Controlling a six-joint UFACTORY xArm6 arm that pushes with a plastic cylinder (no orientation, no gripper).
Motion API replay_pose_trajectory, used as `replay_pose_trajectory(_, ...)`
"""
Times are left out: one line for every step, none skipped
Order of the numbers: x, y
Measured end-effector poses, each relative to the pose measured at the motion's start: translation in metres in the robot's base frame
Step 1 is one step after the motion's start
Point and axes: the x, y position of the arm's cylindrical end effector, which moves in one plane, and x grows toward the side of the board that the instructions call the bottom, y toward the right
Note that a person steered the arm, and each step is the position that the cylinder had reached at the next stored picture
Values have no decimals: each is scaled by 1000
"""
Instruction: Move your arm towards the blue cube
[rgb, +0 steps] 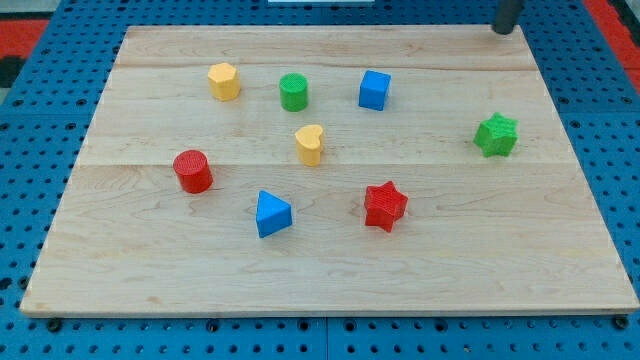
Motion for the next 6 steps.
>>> replay_pose_trajectory(55,-36)
replay_pose_trajectory(108,-94)
replay_pose_trajectory(112,-90)
replay_pose_trajectory(112,-90)
replay_pose_trajectory(105,-104)
replay_pose_trajectory(80,-154)
